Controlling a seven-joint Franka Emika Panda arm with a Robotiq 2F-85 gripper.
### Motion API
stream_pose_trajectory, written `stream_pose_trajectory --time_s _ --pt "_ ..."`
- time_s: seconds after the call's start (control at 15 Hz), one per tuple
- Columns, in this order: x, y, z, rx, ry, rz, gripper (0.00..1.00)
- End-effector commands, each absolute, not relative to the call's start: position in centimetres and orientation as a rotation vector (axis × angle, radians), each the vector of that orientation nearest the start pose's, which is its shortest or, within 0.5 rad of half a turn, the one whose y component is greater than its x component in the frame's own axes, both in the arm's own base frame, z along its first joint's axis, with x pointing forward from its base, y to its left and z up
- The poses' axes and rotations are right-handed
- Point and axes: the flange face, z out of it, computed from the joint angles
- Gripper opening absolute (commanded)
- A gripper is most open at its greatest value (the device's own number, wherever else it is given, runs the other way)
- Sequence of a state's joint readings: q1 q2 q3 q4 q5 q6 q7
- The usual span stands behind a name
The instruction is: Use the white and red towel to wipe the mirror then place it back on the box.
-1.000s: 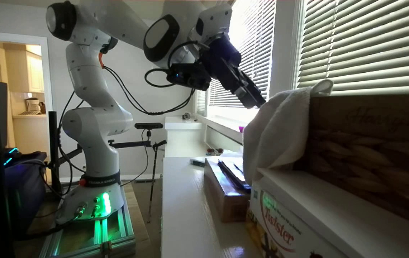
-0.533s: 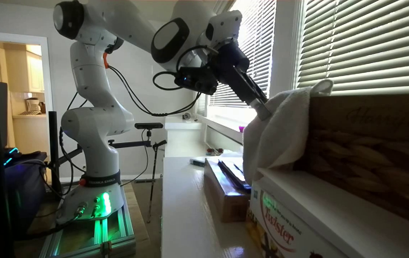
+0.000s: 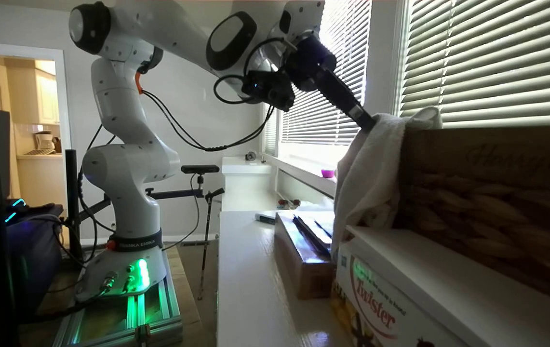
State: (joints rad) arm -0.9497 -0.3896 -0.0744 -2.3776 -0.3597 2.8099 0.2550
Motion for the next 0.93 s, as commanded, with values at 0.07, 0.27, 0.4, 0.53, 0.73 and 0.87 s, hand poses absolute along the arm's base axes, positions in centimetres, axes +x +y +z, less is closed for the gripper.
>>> stream_pose_trajectory --time_s 0.07,0.27,0.4,0.53,0.73,0.87 --pt "25.7 -38.1 59.4 -3.018 1.619 -1.276 0.01" --pt "25.9 -36.6 61.6 -3.015 1.581 -1.368 0.01" --pt "26.0 -35.4 64.0 -3.011 1.556 -1.48 0.01" --pt "26.6 -33.6 66.6 -3.009 1.479 -1.59 0.01" --pt "28.0 -30.7 69.8 -2.999 1.355 -1.74 0.01" --pt "29.1 -28.5 71.7 -2.991 1.255 -1.821 0.01"
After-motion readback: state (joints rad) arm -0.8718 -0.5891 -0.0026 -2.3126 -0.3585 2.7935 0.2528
